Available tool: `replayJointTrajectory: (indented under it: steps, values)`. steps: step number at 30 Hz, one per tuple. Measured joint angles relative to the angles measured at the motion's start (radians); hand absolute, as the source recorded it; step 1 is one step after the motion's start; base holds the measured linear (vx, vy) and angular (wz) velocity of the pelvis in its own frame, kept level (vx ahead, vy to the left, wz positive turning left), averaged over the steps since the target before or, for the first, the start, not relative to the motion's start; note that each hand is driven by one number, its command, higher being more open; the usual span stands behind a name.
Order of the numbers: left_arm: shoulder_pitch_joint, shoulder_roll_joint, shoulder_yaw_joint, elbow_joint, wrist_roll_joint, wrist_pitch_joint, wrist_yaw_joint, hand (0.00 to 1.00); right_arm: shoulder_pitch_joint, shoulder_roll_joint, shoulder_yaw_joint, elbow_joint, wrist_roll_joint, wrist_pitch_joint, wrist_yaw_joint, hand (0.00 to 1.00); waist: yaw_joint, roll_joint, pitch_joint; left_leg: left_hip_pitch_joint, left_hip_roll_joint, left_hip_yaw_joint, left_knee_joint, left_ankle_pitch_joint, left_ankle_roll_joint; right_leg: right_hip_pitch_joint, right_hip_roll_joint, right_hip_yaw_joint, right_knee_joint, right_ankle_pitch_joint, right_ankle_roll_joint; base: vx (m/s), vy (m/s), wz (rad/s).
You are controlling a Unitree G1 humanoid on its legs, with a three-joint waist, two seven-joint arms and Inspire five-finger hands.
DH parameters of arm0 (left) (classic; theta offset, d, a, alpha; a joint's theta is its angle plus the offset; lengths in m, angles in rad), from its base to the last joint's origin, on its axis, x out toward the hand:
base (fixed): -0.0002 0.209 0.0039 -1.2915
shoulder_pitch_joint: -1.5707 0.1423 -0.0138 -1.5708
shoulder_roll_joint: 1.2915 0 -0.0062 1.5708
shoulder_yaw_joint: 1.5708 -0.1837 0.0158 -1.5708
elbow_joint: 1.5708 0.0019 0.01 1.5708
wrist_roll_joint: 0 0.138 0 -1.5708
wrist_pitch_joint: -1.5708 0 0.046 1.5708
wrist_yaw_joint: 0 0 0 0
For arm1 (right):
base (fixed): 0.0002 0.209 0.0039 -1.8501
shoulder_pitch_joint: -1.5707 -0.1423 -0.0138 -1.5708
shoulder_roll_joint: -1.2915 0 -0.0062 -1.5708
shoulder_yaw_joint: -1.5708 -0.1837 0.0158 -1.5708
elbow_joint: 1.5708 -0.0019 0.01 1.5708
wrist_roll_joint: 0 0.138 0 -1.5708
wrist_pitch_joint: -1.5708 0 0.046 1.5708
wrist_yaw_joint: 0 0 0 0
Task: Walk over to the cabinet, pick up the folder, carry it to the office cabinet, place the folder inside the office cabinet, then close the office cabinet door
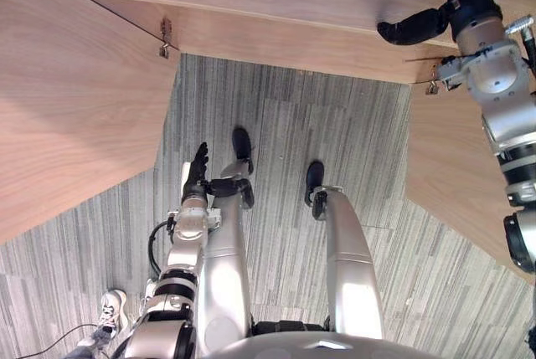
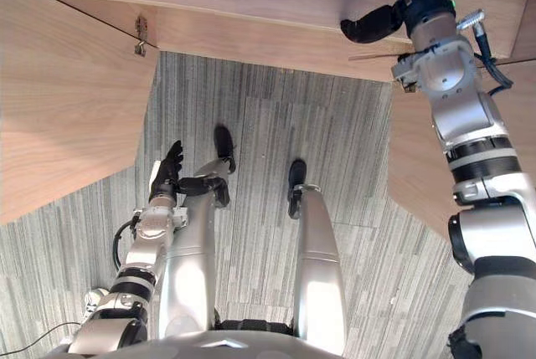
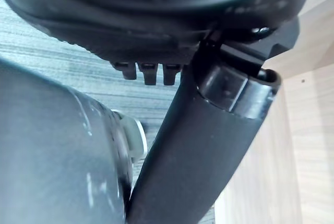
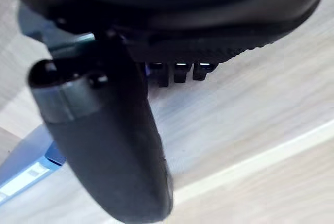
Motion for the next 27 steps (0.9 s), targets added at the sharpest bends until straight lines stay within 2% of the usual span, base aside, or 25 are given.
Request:
replayJointTrajectory:
  steps: [5,9,14,17,22,27]
  values:
    - [0.002,0.002,0.000,-0.004,0.000,-0.012,-0.008,1.00,0.060,-0.004,-0.006,-0.082,0.013,-0.010,0.009,1.00,0.001,0.000,0.000,-0.003,0.001,0.002,0.010,-0.008,0.000,0.000,0.000,0.003,0.000,-0.003,0.004,0.00,0.000,0.00]
    - [0.002,0.003,-0.001,-0.011,0.000,-0.013,-0.020,1.00,0.112,-0.017,-0.008,-0.180,0.091,-0.020,0.027,1.00,0.006,0.000,0.000,-0.008,0.002,0.003,0.025,-0.021,0.000,0.000,0.000,0.008,0.001,-0.006,0.010,0.02,0.011,-0.03]
    - [0.002,0.000,-0.002,-0.021,0.026,-0.019,-0.021,1.00,0.203,-0.004,-0.023,-0.329,0.126,-0.058,0.042,1.00,0.014,0.000,0.000,-0.013,0.003,0.006,0.043,-0.030,0.011,0.000,-0.001,0.011,0.001,-0.009,0.015,0.03,0.015,-0.03]
    - [0.002,-0.002,-0.003,-0.025,0.035,-0.020,-0.021,1.00,0.251,0.085,-0.110,-0.394,0.126,-0.078,0.018,1.00,0.015,0.000,0.000,-0.015,0.003,0.005,0.045,-0.030,0.011,0.000,-0.002,0.010,0.001,-0.009,0.015,0.00,0.000,0.00]
    - [0.002,-0.009,-0.001,-0.026,0.038,-0.019,-0.008,1.00,0.295,0.204,-0.230,-0.478,0.077,-0.098,-0.094,1.00,0.014,0.000,0.000,-0.014,0.003,0.004,0.044,-0.034,0.005,0.000,-0.002,0.010,0.006,-0.009,0.015,0.00,0.000,0.00]
    - [0.002,-0.011,0.000,-0.025,0.039,-0.019,0.010,1.00,0.306,0.274,-0.246,-0.479,-0.035,-0.095,-0.173,1.00,0.011,0.000,0.000,-0.013,0.003,0.004,0.044,-0.032,0.007,0.000,-0.001,0.011,0.007,-0.009,0.015,0.00,0.000,0.00]
